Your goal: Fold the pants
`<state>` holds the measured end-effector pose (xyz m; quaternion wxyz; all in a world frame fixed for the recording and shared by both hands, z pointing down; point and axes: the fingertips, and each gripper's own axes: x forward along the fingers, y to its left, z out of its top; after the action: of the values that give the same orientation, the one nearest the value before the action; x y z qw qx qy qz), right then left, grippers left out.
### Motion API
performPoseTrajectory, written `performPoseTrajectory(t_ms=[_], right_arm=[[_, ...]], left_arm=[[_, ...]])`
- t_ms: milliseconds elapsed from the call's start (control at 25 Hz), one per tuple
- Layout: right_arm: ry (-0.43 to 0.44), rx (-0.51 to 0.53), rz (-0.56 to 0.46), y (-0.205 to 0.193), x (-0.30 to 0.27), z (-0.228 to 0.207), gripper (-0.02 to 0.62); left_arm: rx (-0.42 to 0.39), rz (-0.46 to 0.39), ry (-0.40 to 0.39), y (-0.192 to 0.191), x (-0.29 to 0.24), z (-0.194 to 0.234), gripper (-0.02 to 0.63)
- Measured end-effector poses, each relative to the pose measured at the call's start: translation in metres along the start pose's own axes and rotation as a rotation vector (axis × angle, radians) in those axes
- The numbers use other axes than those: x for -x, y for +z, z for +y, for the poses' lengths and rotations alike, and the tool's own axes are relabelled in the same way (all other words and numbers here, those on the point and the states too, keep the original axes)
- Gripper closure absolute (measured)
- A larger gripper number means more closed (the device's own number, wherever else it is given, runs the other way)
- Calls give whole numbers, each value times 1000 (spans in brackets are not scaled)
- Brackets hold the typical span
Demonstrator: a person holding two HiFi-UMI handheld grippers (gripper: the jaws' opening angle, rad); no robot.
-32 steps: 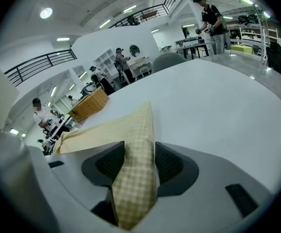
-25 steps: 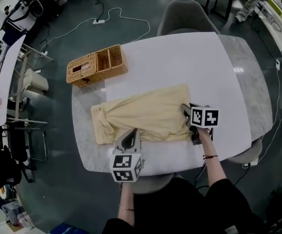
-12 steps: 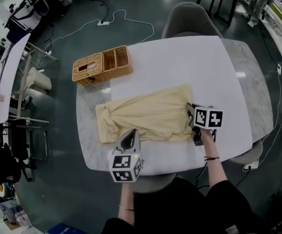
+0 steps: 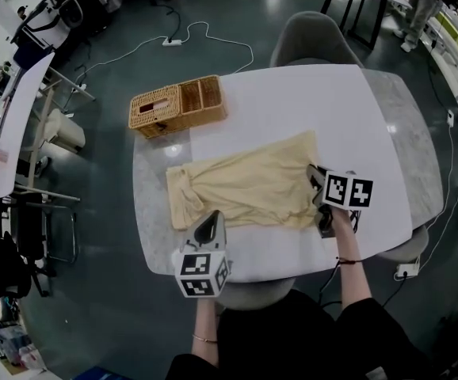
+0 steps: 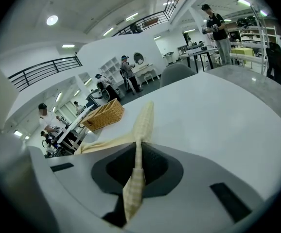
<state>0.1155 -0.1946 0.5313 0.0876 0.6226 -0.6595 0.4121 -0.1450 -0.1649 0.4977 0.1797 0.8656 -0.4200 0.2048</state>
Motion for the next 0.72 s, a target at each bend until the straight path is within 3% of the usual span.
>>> performPoseTrajectory(t_ms=[720], right_arm=[[1,53,-60,6,7,108,566]], left_arm=[[32,-55,6,-6,59,67,598]])
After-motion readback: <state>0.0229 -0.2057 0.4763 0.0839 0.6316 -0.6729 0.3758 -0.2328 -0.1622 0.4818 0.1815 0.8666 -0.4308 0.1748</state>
